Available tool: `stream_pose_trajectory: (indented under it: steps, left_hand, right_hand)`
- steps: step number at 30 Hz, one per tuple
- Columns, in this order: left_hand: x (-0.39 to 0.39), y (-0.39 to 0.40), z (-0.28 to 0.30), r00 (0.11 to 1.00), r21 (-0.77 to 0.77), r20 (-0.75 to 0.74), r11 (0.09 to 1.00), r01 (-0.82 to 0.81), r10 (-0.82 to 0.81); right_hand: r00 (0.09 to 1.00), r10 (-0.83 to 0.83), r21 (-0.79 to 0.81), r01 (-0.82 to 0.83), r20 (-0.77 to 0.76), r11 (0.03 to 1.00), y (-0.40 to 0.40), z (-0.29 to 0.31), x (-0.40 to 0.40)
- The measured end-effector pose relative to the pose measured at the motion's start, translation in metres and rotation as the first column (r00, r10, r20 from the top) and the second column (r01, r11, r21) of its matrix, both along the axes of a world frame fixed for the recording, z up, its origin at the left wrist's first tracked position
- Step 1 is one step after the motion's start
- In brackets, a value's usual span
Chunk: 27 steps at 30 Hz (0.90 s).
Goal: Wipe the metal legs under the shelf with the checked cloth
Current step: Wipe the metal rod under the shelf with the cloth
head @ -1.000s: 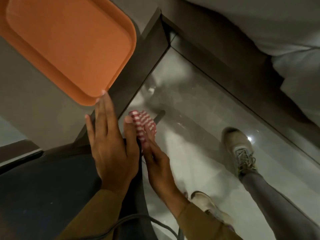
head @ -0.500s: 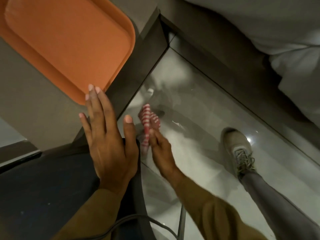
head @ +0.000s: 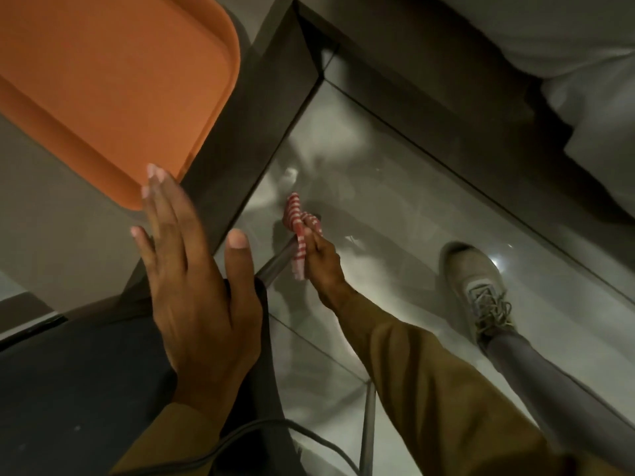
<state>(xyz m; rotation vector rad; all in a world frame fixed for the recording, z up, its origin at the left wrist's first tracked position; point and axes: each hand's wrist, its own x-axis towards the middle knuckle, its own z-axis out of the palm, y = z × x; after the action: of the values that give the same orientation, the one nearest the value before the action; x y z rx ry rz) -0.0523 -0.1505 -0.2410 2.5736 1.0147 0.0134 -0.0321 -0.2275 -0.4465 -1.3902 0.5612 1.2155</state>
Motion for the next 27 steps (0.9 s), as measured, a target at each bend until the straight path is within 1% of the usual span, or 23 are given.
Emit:
stream_pose_trajectory:
  steps: [1,3,5,6,7,8,9,10,11,13,16,17,20,22,24,25,27]
  left_hand:
    - [0.001,0.0,-0.001,1.0,-0.001,0.004,1.0,-0.003,0.003]
    - [0.002,-0.001,-0.002,1.0,0.001,0.008,1.0,-0.006,0.006]
    - [0.002,-0.001,-0.001,1.0,-0.002,0.01,1.0,-0.019,0.019]
    - [0.003,-0.002,0.0,1.0,-0.007,0.015,1.0,-0.021,0.022]
    - [0.004,-0.002,0.001,1.0,-0.01,0.011,1.0,-0.022,0.022]
    - [0.004,-0.002,0.001,1.0,-0.009,0.002,1.0,-0.02,0.02]
    - [0.004,-0.001,0.001,1.0,-0.006,-0.007,1.0,-0.014,0.014]
    - [0.005,-0.001,0.002,1.0,-0.005,-0.012,1.0,-0.011,0.011]
    - [0.005,-0.002,0.002,1.0,-0.008,-0.008,1.0,-0.012,0.012]
    - [0.006,-0.002,0.002,1.0,-0.015,0.009,1.0,-0.018,0.018]
    - [0.005,-0.001,0.0,1.0,-0.006,0.015,1.0,-0.02,0.02]
    - [0.005,-0.001,-0.001,1.0,-0.003,0.02,1.0,-0.024,0.024]
    - [0.003,-0.001,-0.003,0.999,-0.007,0.03,0.999,-0.037,0.037]
    - [0.002,-0.001,-0.004,0.998,-0.016,0.037,0.999,-0.042,0.043]
    - [0.002,0.0,-0.004,0.999,-0.016,0.023,0.999,-0.037,0.037]
    - [0.002,0.0,-0.002,0.999,-0.014,0.014,0.999,-0.037,0.037]
    - [0.003,0.0,-0.001,0.999,-0.011,0.001,0.999,-0.033,0.033]
  right_hand:
    - [0.999,-0.028,-0.034,0.026,-0.038,0.999,0.003,0.0,0.002]
    - [0.998,-0.061,-0.053,0.059,-0.035,0.997,0.005,0.032,0.0]
    - [0.999,-0.043,0.042,0.042,0.024,0.998,-0.003,0.086,-0.007]
    - [0.998,-0.009,0.105,0.002,0.066,0.994,-0.01,0.114,-0.012]
    - [0.997,0.035,0.138,-0.045,0.073,0.989,-0.016,0.137,-0.018]
    - [0.995,0.051,0.167,-0.065,0.087,0.984,-0.021,0.15,-0.025]
    - [0.992,0.024,0.187,-0.046,0.122,0.981,-0.023,0.154,-0.029]
    - [0.99,0.005,0.212,-0.035,0.14,0.977,-0.022,0.153,-0.03]
    - [0.989,-0.018,0.206,-0.013,0.149,0.979,-0.023,0.145,-0.031]
    - [0.993,-0.076,0.185,0.058,0.092,0.981,-0.019,0.119,-0.029]
    - [0.982,-0.032,0.089,0.015,0.186,0.996,-0.011,0.081,-0.023]
    - [0.984,-0.022,0.041,0.014,0.179,0.999,-0.009,0.068,-0.02]
    - [0.995,-0.098,-0.075,0.099,0.009,0.992,0.003,0.021,-0.005]
    - [0.99,-0.114,-0.135,0.102,-0.088,0.986,0.009,0.007,0.006]
    - [0.987,-0.118,-0.137,0.103,-0.108,0.985,0.01,0.023,0.008]
    - [0.991,-0.097,-0.115,0.086,-0.095,0.99,0.007,0.045,0.006]
    - [0.994,-0.076,0.003,0.077,-0.081,0.997,-0.007,0.098,-0.002]
